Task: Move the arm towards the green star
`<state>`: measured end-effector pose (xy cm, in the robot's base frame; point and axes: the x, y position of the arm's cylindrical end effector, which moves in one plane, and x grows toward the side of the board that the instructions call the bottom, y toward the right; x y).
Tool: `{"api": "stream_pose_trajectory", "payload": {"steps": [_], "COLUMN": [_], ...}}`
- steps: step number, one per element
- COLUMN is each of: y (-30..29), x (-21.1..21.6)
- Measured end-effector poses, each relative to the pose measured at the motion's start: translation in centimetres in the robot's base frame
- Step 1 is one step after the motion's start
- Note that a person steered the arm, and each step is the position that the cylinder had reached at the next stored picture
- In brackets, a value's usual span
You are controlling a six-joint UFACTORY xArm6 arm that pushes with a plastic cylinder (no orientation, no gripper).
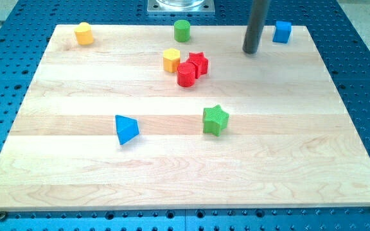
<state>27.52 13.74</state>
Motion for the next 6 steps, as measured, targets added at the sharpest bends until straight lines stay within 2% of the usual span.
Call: {"api": "stream_pose_trajectory", "payload": {"steps": [1,3,4,5,6], "y": [-2.2,-2.8,-1.5,0.3,-4.2], "x": [0.0,0.5,7.9,18.4,20.8]}}
